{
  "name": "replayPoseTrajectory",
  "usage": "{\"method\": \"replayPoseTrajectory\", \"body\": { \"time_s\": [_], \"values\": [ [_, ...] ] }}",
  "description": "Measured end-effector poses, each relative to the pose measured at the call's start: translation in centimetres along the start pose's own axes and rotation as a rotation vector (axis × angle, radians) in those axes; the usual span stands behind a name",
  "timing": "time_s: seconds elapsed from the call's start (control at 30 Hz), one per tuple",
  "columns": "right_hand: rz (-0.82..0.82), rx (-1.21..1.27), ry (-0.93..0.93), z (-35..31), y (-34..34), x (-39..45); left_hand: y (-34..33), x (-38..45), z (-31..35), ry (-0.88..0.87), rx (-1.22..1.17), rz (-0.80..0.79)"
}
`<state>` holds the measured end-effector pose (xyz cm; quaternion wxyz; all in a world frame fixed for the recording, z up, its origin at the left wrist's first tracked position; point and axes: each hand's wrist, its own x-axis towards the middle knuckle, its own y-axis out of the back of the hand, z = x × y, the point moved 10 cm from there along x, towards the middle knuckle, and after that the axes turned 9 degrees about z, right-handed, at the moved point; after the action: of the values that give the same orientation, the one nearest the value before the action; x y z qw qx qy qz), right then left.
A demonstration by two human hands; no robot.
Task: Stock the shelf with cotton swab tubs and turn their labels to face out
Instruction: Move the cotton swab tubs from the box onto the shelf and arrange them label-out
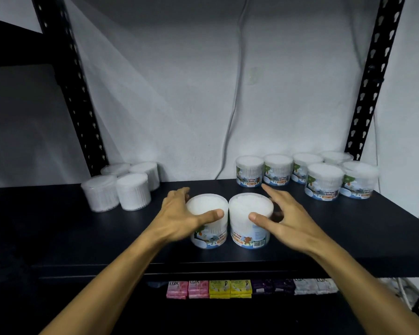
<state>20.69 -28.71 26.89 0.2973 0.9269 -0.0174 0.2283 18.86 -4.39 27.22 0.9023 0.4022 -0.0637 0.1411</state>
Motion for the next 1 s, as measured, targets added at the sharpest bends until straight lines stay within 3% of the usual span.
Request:
{"method": "replayPoseTrajectory", "body": {
  "time_s": [0.1,0.23,0.4,0.67,0.77,1.0],
  "values": [
    [0.160,-0.006,-0.019,-0.1,0.3,-1.0,0.2,-0.7,-0.1,0.029,0.061,0.102],
    [0.215,0.019,0.002,0.2,0.0,-1.1,0.1,-0.8,0.1,0.044,0.012,0.136],
    [0.127,0.134,0.021,1.3,-0.6,-0.2,-0.6,-0.2,-0.4,0.045,-0.099,0.051],
    [-0.063,0.198,0.012,2.2,-1.4,0.9,-1.0,0.3,0.4,0.000,-0.083,-0.109],
    [-0.098,0.215,0.001,2.2,-1.4,0.3,-0.9,0.2,-0.4,0.026,-0.113,-0.092],
    [0.180,0.237,-0.022,2.1,-0.8,-1.3,-0.7,-1.3,-0.9,-0.010,-0.206,0.105]
  ]
}}
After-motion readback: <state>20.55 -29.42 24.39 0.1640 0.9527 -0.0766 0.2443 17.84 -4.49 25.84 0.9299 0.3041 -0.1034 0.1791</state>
